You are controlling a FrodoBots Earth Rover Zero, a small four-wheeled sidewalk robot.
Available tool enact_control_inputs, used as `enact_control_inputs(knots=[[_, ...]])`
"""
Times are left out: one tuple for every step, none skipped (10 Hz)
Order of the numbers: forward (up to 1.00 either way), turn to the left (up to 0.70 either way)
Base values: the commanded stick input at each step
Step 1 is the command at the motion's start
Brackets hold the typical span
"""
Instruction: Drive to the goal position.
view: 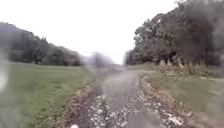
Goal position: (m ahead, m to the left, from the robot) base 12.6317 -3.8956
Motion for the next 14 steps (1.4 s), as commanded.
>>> enact_control_inputs(knots=[[0.70,0.00],[0.70,-0.06],[0.70,-0.30],[0.70,-0.35],[0.70,-0.35],[0.70,-0.35],[0.70,-0.35],[0.70,-0.35],[0.70,-0.35],[0.70,-0.34],[0.70,-0.30],[0.70,0.00],[0.70,0.00],[0.70,0.00]])
